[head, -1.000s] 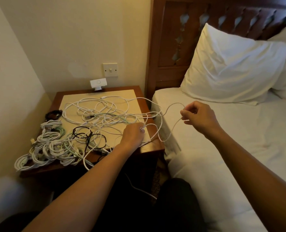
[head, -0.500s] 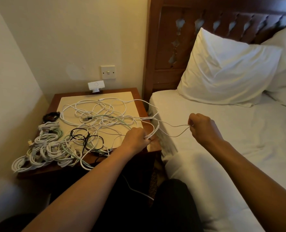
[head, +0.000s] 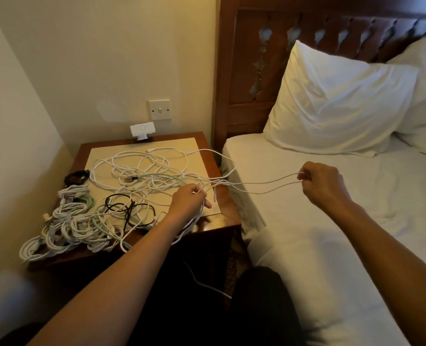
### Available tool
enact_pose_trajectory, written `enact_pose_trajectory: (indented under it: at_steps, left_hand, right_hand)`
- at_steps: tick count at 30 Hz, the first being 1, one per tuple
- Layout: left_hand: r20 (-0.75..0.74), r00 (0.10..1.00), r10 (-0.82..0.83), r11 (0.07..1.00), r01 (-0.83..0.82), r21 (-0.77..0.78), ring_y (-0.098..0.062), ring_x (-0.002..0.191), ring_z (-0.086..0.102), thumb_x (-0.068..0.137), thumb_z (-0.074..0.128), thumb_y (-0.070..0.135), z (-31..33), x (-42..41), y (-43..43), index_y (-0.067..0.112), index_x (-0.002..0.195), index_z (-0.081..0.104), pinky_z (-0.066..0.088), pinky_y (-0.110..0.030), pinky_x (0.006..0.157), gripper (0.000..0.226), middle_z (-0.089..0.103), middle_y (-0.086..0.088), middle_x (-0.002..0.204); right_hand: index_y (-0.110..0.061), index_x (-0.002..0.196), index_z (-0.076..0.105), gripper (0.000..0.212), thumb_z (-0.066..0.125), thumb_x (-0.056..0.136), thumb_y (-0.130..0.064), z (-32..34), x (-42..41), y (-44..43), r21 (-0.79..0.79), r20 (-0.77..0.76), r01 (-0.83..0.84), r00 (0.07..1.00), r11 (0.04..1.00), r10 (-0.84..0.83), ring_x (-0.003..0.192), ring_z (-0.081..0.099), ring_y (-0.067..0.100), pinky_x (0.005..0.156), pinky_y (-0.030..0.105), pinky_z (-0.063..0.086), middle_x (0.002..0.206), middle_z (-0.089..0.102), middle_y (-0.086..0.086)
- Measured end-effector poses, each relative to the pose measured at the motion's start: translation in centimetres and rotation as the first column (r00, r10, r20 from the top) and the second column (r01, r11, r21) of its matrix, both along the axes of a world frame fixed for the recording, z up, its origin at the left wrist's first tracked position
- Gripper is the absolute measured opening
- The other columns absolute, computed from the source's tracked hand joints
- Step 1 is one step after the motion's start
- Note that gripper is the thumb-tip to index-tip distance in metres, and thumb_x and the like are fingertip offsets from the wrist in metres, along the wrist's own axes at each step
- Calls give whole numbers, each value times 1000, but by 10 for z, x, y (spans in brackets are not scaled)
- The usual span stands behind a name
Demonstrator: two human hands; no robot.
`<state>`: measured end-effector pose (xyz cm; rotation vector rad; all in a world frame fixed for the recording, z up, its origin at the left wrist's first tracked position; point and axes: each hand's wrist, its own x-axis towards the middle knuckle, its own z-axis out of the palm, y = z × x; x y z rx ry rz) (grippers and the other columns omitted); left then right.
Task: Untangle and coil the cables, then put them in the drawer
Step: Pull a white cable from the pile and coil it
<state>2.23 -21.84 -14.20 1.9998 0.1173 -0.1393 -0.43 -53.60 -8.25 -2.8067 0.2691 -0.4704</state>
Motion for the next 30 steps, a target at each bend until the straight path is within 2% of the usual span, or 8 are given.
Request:
enact_pose_trajectory:
  at_steps: [4, 8, 13, 17, 21, 24, 27, 30]
  left_hand:
    - [-10, 998, 62, 991, -61, 120, -16, 87, 69, 91, 49, 13, -11, -3, 0, 12, 87, 66, 54, -41, 83, 17, 75, 4, 67]
    - [61, 998, -28, 951, 8, 308, -12, 74, 68, 90, 70, 20, -10, -6, -4, 17, 80, 71, 53, -28, 67, 10, 71, 4, 72]
    - [148, 966, -213, 874, 120, 470, -21, 99, 58, 85, 76, 23, 32, -15, -11, 23, 111, 64, 44, -31, 75, 29, 58, -2, 114]
    - [174, 926, -335, 894, 254, 369, -19, 87, 59, 93, 63, 15, 105, -36, -17, 20, 102, 61, 53, -36, 72, 11, 63, -1, 95]
    - [360, 823, -440, 859, 269, 436, -5, 78, 57, 99, 60, 20, 159, -59, -9, 24, 99, 64, 43, -19, 62, 6, 63, 8, 87]
    - [448, 784, -430, 864, 214, 456, 1, 67, 57, 99, 66, 25, 183, -76, 20, 25, 95, 68, 40, -11, 57, 5, 66, 11, 78]
    - [330, 851, -408, 862, 240, 446, -1, 50, 51, 101, 62, 33, 191, -93, 68, 26, 91, 72, 39, -22, 56, 15, 68, 7, 63]
    - [190, 915, -355, 907, 288, 306, -10, 50, 43, 104, 56, 34, 189, -120, 112, 21, 93, 76, 36, -26, 54, 26, 56, 4, 54]
  right_hand:
    - [-14, 92, 75, 26, 64, 79, 5, 36, -2, -16, 156, 157, 95, 980, 983, -120, 97, 68, 36, 83, 33, 47, 92, 72, 8]
    - [-17, 96, 74, 14, 80, 83, -15, 72, -4, -14, 371, 255, -19, 963, 929, -83, 84, 67, 21, 81, 26, 42, 84, 69, -1]
    - [-20, 101, 73, 24, 70, 87, 0, 108, -11, 3, 109, 92, -107, 991, 988, 98, 92, 69, 22, 86, 28, 49, 96, 73, 2]
    - [-21, 125, 68, 43, 62, 92, 7, 123, -27, 35, 36, -329, -248, 912, 968, 246, 112, 64, 20, 90, 31, 52, 124, 69, 3]
    - [-26, 127, 61, 28, 63, 101, -35, 120, -53, 106, 487, -202, -417, 801, 768, 563, 109, 64, 10, 95, 32, 54, 119, 68, -6]
    - [-23, 116, 68, 20, 56, 105, -34, 109, -65, 144, 581, -158, -460, 746, 671, 647, 92, 67, 10, 81, 27, 55, 100, 72, -4]
    - [-17, 99, 71, 30, 45, 110, -29, 110, -70, 150, 660, -14, -451, 793, 601, 609, 61, 55, 1, 55, 15, 43, 69, 62, -15]
    - [-16, 95, 71, 31, 45, 110, -24, 110, -72, 141, 546, -15, -480, 814, 686, 581, 63, 57, -4, 55, 11, 41, 63, 61, -22]
